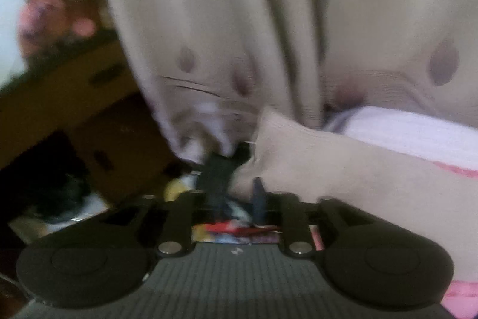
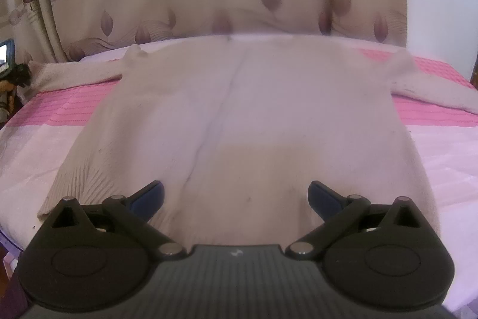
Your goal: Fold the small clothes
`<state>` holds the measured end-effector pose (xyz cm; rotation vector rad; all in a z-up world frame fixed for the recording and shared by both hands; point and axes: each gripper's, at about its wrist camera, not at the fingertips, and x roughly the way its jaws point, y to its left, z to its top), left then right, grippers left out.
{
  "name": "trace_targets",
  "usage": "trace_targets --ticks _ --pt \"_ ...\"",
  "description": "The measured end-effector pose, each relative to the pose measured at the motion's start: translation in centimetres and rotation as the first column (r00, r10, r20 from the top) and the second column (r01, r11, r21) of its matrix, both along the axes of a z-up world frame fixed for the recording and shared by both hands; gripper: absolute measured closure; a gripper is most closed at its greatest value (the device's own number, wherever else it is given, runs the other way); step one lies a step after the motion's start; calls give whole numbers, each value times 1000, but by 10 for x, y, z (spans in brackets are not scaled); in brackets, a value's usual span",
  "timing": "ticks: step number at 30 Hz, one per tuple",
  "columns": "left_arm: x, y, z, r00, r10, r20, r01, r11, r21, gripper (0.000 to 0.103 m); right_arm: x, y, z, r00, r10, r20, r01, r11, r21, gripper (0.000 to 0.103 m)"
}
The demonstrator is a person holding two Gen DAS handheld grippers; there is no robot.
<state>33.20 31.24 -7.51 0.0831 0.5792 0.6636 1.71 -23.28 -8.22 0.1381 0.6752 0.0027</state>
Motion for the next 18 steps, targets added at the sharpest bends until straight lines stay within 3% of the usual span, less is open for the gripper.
trace_targets --ticks 2,3,6,8,10,12,14,16,18 --pt "-20 -5 7 998 16 55 -15 1000 -14 24 -5 -3 1 1000 -9 5 9 1000 3 0" --pt "-31 -10 12 996 -18 90 21 999 -32 22 -9 -6 2 1000 -15 12 15 1000 8 0" --pt "-73 -45 27 970 -214 116 223 972 -71 28 -26 -15 4 999 -26 33 25 999 22 0" --pt "-103 -75 33 921 -371 120 385 913 -134 32 -39 -21 4 999 -28 45 27 999 30 0" --pt "-142 -114 36 829 -547 117 559 803 -207 35 -49 -26 2 998 -38 50 37 999 32 0" --pt "-186 -154 35 705 -696 136 707 673 -219 38 -60 -33 1 997 -62 52 61 997 38 0" --pt "-234 -197 28 537 -834 125 839 512 -187 38 -70 -40 -1 995 -89 52 87 995 51 0" --pt "-271 -231 20 398 -913 87 913 384 -140 38 -79 -46 -2 993 -105 53 102 993 67 0" --pt "-297 -259 10 299 -954 35 951 295 -98 38 -87 -51 -2 992 -115 55 110 990 87 0"
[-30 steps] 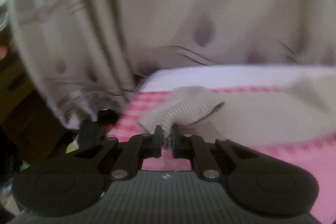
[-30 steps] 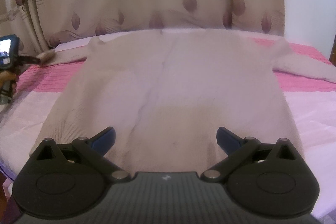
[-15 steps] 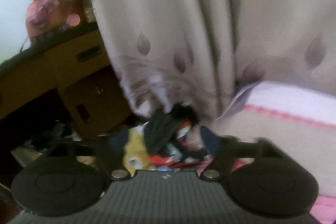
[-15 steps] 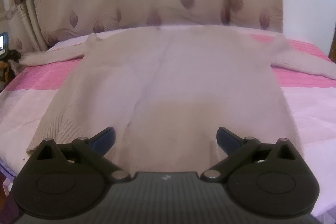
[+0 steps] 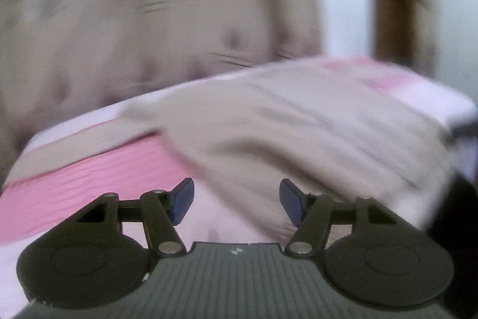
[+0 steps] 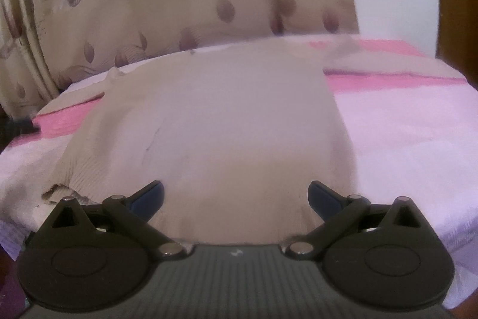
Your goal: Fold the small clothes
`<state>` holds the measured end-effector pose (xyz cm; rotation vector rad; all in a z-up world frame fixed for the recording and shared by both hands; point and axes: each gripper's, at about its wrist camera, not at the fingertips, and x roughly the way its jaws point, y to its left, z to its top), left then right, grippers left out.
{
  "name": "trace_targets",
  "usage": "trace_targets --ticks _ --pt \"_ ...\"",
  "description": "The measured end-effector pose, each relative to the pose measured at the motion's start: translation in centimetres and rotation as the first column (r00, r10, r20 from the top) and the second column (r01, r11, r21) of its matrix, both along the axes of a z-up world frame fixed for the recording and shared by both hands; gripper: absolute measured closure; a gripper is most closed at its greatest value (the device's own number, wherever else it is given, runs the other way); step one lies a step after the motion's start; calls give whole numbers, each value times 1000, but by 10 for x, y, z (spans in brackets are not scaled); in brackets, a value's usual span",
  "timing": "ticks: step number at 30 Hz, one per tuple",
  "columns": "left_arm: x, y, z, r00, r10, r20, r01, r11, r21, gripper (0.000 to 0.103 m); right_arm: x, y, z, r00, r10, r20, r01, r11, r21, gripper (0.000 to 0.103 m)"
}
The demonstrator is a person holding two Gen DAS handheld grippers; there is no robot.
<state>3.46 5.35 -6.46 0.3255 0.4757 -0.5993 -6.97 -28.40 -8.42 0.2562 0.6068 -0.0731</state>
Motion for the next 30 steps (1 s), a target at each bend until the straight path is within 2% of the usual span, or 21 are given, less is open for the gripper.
trace_targets --ticks 2,5,7,8,9,12,14,15,18,20,22,23,25,28,30 --pt "-17 -22 -9 998 -65 19 64 996 68 38 -7 -3 2 1000 -5 15 5 1000 8 0" --pt "-33 -47 -23 991 -111 75 96 980 174 40 -16 -6 6 999 -10 41 10 1000 15 0" --pt "-35 -56 -32 987 -124 100 96 965 245 52 -21 -9 7 998 -18 54 17 1000 24 0" --pt "-29 -53 -37 990 -110 91 82 960 268 67 -24 -10 7 998 -23 58 21 999 30 0" --pt "-24 -53 -39 994 -87 62 67 961 267 83 -27 -13 6 998 -30 61 27 999 38 0" --pt "-16 -41 -39 1000 -30 10 27 981 194 89 -33 -18 6 997 -48 68 45 998 53 0" --pt "-20 -32 -35 999 31 27 -35 984 174 89 -36 -21 6 996 -58 74 53 997 61 0" --pt "-23 -25 -31 996 74 39 -79 986 144 94 -38 -23 5 995 -62 75 57 996 65 0" --pt "-43 -7 -12 981 185 53 -188 981 51 94 -40 -26 5 995 -65 81 60 996 67 0" --pt "-57 10 -3 959 281 25 -281 960 -17 93 -41 -28 4 994 -69 84 64 996 66 0" --pt "-70 25 -4 927 373 -46 -375 925 -66 95 -42 -31 1 994 -75 77 70 995 72 0" --pt "-75 32 -9 909 411 -76 -416 907 -71 96 -43 -33 -1 994 -81 72 75 994 78 0" --pt "-87 42 -17 891 439 -116 -447 893 -58 96 -44 -37 -5 994 -88 62 82 992 97 0" --pt "-95 51 -26 855 510 -94 -512 859 2 96 -43 -41 -7 994 -96 53 89 990 113 0" --pt "-95 57 -20 848 517 -115 -523 851 -36 95 -43 -43 -7 994 -95 54 88 989 115 0"
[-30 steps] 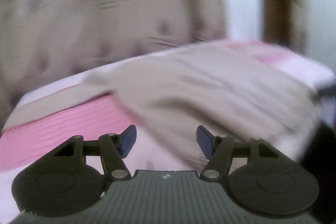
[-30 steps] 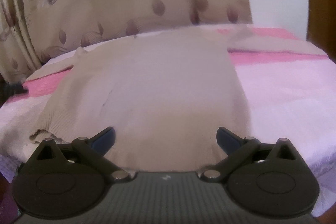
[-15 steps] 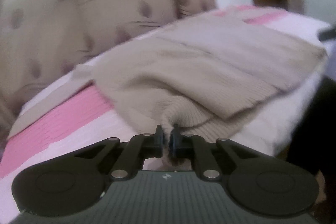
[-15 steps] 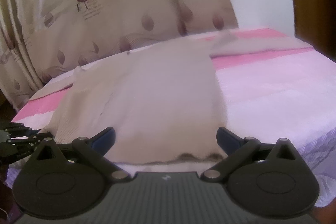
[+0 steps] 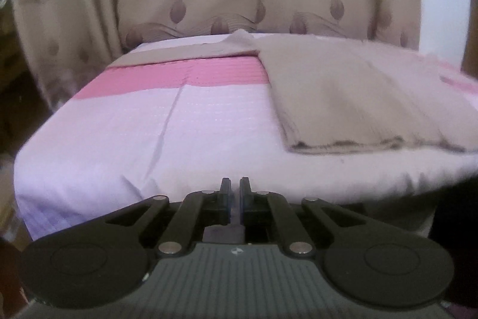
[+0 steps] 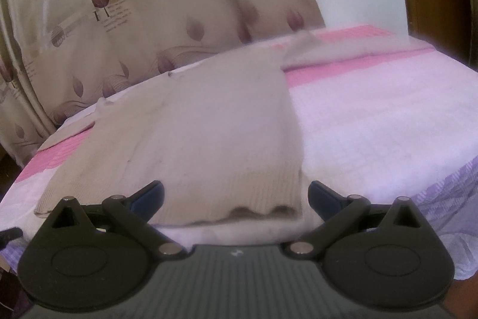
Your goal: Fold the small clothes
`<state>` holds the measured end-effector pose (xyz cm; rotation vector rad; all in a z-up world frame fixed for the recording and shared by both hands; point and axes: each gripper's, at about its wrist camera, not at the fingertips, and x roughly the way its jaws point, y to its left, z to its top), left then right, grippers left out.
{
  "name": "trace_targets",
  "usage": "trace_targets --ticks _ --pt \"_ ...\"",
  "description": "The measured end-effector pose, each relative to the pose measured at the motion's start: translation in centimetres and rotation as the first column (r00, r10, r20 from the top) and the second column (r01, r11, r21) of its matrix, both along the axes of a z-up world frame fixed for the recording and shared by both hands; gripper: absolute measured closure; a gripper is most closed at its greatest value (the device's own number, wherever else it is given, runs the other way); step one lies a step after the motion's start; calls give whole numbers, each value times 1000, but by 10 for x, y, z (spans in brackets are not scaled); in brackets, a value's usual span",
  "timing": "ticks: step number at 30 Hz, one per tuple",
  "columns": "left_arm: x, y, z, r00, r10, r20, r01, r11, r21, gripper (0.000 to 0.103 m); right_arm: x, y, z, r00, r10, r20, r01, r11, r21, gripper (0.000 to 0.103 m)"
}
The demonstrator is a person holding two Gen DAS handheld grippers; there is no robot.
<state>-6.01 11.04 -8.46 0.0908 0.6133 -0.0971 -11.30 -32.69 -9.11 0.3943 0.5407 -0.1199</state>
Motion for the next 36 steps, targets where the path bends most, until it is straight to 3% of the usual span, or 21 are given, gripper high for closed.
trace_targets --ticks 2,4,6,8,10,12,15,17,21,23,25,27,30,36 --pt "3 -5 13 999 -13 49 13 1000 -15 94 0 0 1 1000 1 6 -1 1000 -11 0" --pt "10 -17 25 994 -43 101 44 999 -8 76 2 -3 3 1000 3 10 -2 1000 -27 0" --pt "23 -31 36 987 -74 144 81 996 -41 39 4 -12 9 999 -6 38 8 999 -34 0" --pt "40 -47 44 978 -96 182 113 990 -82 20 8 -29 14 998 -20 65 22 1000 -22 0" --pt "55 -64 50 969 -111 223 135 986 -99 19 13 -56 16 995 -45 94 41 998 41 0" --pt "76 -83 52 960 -131 249 159 982 -97 6 21 -93 13 989 -83 123 66 988 140 0" --pt "111 -105 45 953 -142 267 171 982 -86 3 32 -151 5 979 -154 130 113 954 277 0" --pt "138 -119 38 956 -139 259 165 983 -79 3 40 -188 1 969 -205 137 152 935 322 0" --pt "175 -132 25 967 -112 227 135 987 -86 3 57 -283 -5 926 -360 117 278 856 435 2" --pt "183 -137 16 971 -86 223 105 992 -73 3 65 -332 -6 898 -430 96 340 814 471 5" --pt "186 -142 5 977 -74 200 90 994 -69 4 75 -373 -6 878 -476 48 407 795 450 5" --pt "186 -146 -2 983 -86 165 97 994 -55 5 87 -408 -10 870 -493 -6 447 784 430 6" --pt "182 -151 -3 977 -98 191 102 995 -11 3 106 -449 -28 862 -491 -128 494 756 429 6" --pt "191 -166 -10 984 -110 137 98 991 90 3 140 -489 -78 894 -422 -150 402 609 684 5"
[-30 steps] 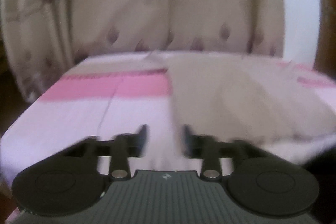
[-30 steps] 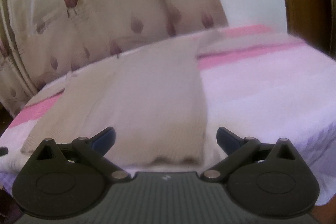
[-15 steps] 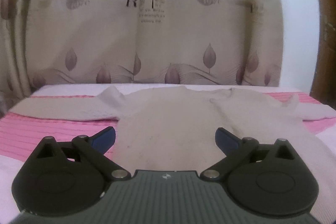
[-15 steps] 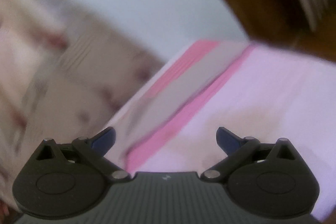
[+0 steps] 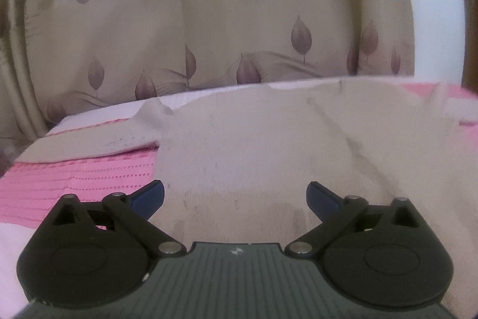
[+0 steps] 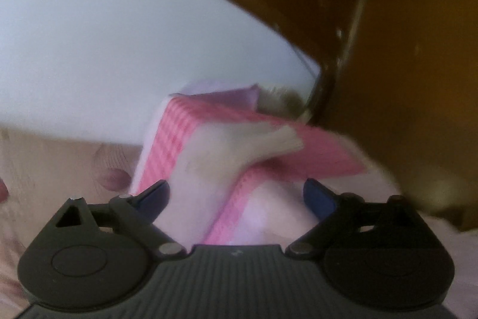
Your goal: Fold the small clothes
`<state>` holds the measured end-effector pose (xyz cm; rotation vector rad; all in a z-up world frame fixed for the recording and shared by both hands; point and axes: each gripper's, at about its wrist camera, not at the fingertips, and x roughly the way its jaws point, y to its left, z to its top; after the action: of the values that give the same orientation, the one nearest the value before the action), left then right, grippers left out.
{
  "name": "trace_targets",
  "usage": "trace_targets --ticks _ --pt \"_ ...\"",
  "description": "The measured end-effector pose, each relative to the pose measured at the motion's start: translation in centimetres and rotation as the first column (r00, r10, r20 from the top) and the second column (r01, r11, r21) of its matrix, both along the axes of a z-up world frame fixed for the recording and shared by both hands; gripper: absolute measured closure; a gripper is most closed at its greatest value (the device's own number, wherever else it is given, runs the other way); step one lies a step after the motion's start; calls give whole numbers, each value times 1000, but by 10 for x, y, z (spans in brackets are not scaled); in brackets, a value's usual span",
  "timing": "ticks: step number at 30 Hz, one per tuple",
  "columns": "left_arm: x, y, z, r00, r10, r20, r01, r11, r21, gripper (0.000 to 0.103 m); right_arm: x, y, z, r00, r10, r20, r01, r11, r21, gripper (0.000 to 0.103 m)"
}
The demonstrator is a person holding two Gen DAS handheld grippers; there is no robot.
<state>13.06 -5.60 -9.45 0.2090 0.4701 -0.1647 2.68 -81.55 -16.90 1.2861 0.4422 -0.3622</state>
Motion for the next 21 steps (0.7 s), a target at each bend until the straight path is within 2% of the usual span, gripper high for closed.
trace_targets --ticks 3,5,6,7,10,13,16,21 --pt "2 -7 -3 1000 -7 -16 7 999 49 3 5 -11 -17 989 -62 133 49 994 98 7" --pt "2 -11 -5 1000 1 -20 1 997 81 3 8 -14 -21 979 -91 184 73 992 104 35" --pt "3 -13 -6 1000 6 -23 -4 995 100 3 13 -17 -19 980 -87 178 74 994 80 57" --pt "4 -15 -7 1000 9 -24 -6 993 114 2 15 -17 -18 984 -79 158 73 996 44 71" --pt "3 -18 -9 1000 7 -18 -4 989 145 2 10 -17 -16 986 -81 147 85 996 -15 85" --pt "1 -21 -10 1000 5 -8 -3 987 162 0 4 -12 -5 986 -94 140 105 991 -77 91" --pt "2 -21 -10 1000 11 -12 -9 986 168 0 2 -3 15 983 -97 157 122 980 -156 93" --pt "1 -17 -8 1000 29 -11 -27 989 142 0 4 17 55 978 -84 190 128 964 -232 94"
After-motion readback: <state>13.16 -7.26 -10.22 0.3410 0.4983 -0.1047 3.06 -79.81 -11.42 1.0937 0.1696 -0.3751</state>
